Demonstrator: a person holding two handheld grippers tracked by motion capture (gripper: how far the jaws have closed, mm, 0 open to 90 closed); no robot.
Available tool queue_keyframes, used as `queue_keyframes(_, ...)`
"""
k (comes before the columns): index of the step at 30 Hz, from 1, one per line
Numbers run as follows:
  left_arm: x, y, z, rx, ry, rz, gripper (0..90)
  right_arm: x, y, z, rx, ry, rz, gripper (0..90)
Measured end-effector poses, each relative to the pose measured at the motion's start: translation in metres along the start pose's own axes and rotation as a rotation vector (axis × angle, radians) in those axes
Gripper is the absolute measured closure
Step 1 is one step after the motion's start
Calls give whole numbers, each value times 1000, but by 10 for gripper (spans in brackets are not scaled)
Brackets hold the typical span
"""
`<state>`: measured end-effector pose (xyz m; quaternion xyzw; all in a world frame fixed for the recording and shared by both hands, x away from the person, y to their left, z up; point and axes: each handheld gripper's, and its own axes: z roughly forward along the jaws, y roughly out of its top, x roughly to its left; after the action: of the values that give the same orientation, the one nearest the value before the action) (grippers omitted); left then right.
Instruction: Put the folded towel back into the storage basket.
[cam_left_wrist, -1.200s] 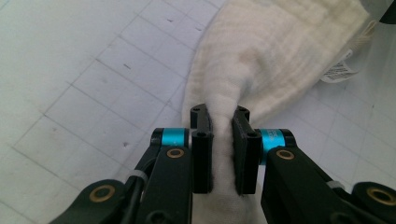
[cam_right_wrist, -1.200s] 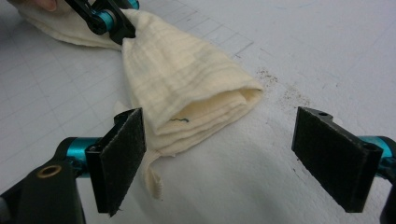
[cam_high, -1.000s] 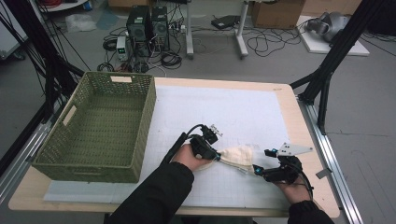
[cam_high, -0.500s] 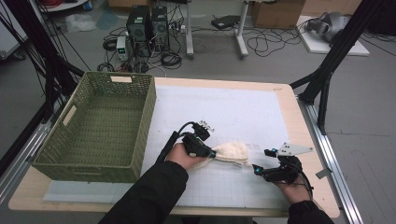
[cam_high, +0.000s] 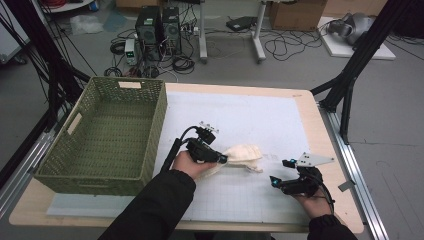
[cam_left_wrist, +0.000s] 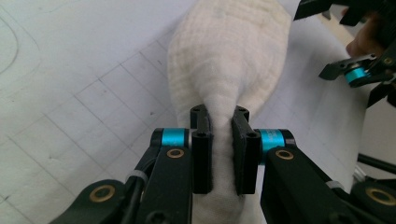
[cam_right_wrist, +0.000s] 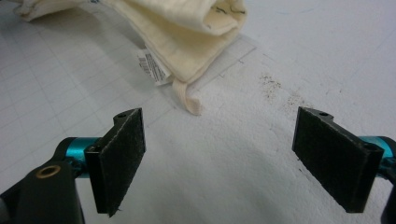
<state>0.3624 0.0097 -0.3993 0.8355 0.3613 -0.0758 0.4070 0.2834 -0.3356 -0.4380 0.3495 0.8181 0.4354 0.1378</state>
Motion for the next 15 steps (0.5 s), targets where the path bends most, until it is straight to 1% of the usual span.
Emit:
queue_keyframes(5,3,0,-7,-23,-11,-28,802,0,0,0,-4,2,-4,166)
queue_keyframes(11,5,2,-18,-83,-47,-76,801,0,0,1,-4,1,-7,166)
queue_keyframes(13,7,2,-22,-102,-52,-95,801,0,0,1,-3,1,-8,166)
queue_keyframes(15,8,3,-25,-110,-51,-111,802,0,0,1,-1,3,-6,166)
